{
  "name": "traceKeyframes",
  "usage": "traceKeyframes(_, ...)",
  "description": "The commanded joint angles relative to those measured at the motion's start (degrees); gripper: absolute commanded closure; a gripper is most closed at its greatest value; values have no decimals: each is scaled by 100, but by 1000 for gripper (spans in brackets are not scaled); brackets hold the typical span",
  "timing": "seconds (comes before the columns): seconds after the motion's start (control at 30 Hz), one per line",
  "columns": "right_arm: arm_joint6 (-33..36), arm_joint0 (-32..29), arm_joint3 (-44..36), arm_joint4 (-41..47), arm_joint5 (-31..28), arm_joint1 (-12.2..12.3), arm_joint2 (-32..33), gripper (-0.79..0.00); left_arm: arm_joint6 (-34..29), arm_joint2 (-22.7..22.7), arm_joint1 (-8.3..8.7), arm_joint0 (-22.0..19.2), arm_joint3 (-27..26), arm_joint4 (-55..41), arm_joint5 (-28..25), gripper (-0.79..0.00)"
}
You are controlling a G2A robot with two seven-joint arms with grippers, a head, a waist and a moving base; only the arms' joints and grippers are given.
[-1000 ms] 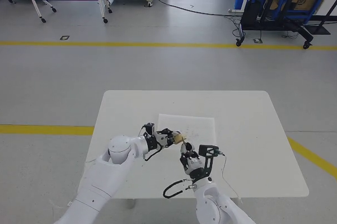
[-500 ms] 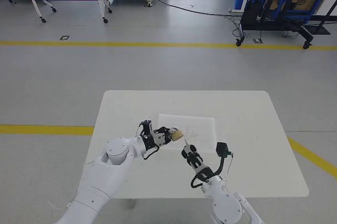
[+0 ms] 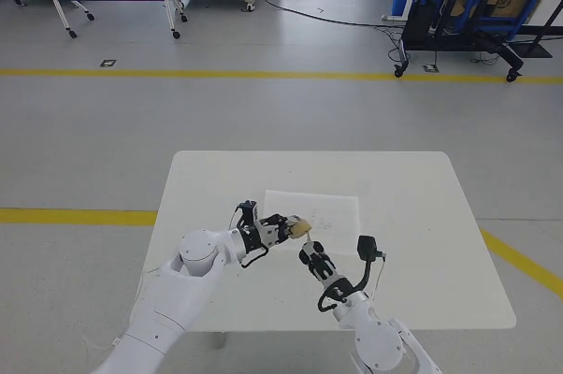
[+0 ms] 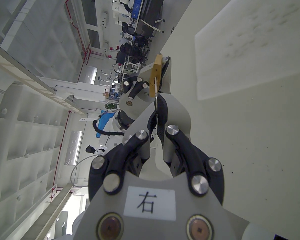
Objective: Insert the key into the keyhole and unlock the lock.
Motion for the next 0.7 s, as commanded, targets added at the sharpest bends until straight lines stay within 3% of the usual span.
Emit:
traceKeyframes(0.0, 6, 23, 28, 23, 42, -4, 2, 0, -19, 5, 2, 1, -6, 18, -13, 0)
traceKeyframes(0.23, 145, 13, -31, 43, -7, 0, -12, 0, -74, -24, 20, -9, 14, 67, -37, 0)
traceKeyframes(0.67, 1152, -267, -357, -28, -118, 125, 213, 0, -750, -133, 115, -83, 184, 408, -476, 0)
